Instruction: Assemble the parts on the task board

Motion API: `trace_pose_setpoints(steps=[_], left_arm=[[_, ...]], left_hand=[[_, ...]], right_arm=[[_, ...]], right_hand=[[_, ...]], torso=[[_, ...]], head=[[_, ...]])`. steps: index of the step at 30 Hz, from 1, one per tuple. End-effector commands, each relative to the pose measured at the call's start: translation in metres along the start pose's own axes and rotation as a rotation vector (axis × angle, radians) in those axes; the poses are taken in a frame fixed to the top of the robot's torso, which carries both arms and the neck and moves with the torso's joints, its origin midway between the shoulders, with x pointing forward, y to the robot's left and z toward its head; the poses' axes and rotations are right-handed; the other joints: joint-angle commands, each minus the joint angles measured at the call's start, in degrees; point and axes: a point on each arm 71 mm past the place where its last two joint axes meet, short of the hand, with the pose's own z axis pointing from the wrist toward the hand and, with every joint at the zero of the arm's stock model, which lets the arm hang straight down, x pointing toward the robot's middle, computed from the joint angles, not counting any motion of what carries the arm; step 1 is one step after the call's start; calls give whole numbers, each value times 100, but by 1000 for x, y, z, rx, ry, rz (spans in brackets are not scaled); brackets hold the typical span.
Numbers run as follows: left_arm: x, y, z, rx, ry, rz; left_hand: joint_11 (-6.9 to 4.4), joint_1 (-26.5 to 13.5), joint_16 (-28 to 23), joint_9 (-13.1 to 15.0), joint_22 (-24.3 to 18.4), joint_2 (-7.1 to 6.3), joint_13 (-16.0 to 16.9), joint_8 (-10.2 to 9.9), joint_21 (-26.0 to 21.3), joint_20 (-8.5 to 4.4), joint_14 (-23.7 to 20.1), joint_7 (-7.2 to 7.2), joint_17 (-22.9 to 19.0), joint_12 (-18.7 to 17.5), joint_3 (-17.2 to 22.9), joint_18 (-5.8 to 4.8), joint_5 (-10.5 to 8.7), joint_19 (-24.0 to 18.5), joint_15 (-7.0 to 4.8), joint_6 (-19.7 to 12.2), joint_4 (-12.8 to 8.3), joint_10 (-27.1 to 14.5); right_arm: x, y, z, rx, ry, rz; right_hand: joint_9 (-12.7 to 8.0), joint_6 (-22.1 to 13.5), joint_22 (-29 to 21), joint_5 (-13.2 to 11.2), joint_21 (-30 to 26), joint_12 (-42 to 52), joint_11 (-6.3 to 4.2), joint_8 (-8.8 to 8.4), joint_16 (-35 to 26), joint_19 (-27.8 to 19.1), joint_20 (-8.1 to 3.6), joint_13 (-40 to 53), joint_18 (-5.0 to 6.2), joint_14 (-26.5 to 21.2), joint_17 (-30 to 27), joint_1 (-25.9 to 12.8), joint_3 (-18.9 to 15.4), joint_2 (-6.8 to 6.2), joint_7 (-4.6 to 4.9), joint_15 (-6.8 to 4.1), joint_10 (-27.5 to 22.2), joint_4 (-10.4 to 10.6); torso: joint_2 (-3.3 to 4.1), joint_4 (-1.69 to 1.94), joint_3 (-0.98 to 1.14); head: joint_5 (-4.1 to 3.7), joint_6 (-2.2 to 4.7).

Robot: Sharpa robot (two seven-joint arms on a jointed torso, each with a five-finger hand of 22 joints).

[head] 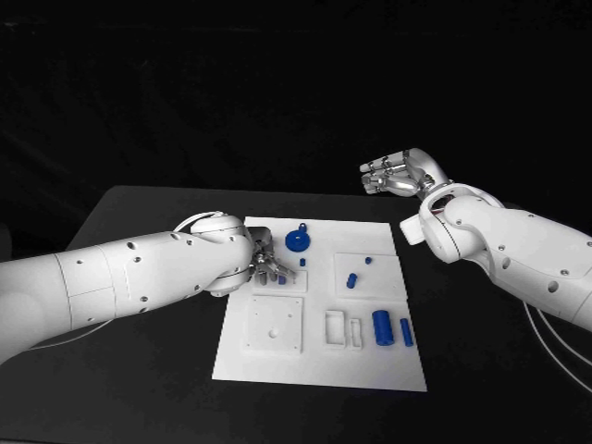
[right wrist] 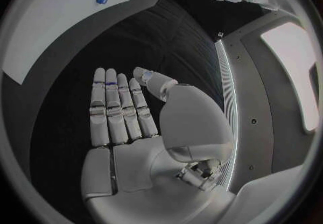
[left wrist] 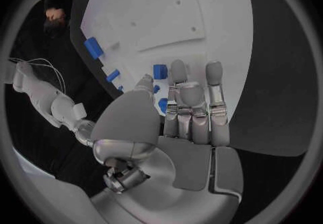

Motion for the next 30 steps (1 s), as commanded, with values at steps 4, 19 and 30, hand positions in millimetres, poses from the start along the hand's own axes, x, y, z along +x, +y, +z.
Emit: trace_pose_setpoints(steps=[4,19,30], left_arm=[[3,-2,-2,10,25,-1],[8,-3,-5,24,61,1],[8,-4,-5,24,71,-7]], left_hand=[[33,-226,-28,-68,109,-280,15,8,-33,5,-18,33,-14,-29,180,-42,-327,19,39,-4,119,279],[52,-124,-23,-727,113,-123,28,-23,-44,18,-36,85,-24,-61,180,-42,75,12,57,-62,41,277],[39,299,-43,-198,113,481,35,141,-30,12,-40,55,-42,-90,-346,-42,1656,-5,45,-287,-594,273]], right_arm=[[1,0,-1,-11,6,-1],[1,-2,-2,-8,6,-2],[1,-2,-2,-8,7,-1]], right_hand=[[5,-19,-7,37,15,-18,12,2,-20,-58,-5,-9,55,-54,-8,0,-26,-39,5,2,-46,-10],[5,-18,-7,42,16,-18,20,3,-20,-88,10,-9,60,-85,-8,-6,-21,-45,5,14,-66,-9],[5,-18,-7,42,16,-18,20,3,-20,-88,10,-9,60,-85,-8,-6,-21,-45,5,14,-66,-9]], torso=[[1,1,0],[1,-2,6],[5,-8,6]], head=[[3,-6],[17,7],[22,13]])
